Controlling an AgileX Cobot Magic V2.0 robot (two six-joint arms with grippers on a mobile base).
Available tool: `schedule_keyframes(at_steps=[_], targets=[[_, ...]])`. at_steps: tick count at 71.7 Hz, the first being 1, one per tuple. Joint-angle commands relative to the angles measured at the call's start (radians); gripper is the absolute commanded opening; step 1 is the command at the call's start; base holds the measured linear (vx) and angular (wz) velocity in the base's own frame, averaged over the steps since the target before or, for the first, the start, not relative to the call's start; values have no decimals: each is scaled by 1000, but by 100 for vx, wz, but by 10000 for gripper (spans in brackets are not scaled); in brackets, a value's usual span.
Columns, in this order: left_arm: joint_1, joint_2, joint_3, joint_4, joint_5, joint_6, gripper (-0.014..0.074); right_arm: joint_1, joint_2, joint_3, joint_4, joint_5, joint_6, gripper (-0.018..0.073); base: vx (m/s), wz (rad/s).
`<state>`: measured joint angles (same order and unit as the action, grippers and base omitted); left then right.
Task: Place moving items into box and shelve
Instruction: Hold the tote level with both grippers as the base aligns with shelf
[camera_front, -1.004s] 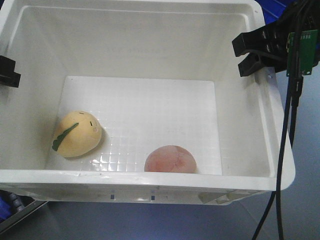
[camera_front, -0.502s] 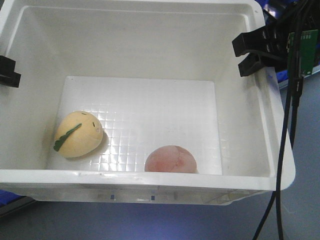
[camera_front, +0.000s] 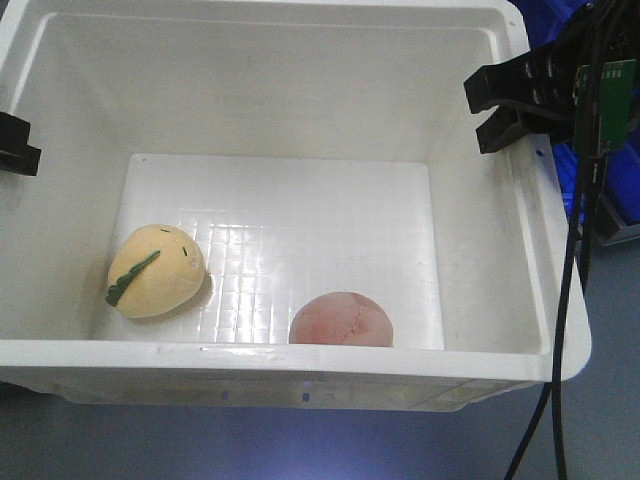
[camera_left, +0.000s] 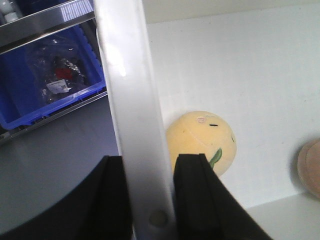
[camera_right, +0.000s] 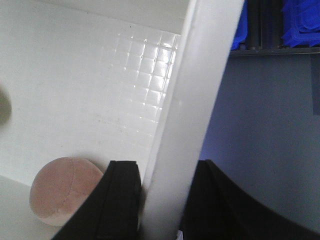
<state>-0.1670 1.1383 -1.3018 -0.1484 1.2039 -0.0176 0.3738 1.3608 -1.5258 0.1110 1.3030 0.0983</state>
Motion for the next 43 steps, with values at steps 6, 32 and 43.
schedule_keyframes(at_steps=[6, 32, 43], targets=[[1, -32, -44, -49, -112, 11, -17, 1, -39, -47, 33, -32, -24, -12, 0, 36], [1, -32, -44, -49, -112, 11, -17, 1, -39, -47, 33, -31, -24, -12, 3, 40], [1, -32, -44, -49, -112, 11, -17, 1, -39, -47, 34, -31, -24, -12, 8, 43]])
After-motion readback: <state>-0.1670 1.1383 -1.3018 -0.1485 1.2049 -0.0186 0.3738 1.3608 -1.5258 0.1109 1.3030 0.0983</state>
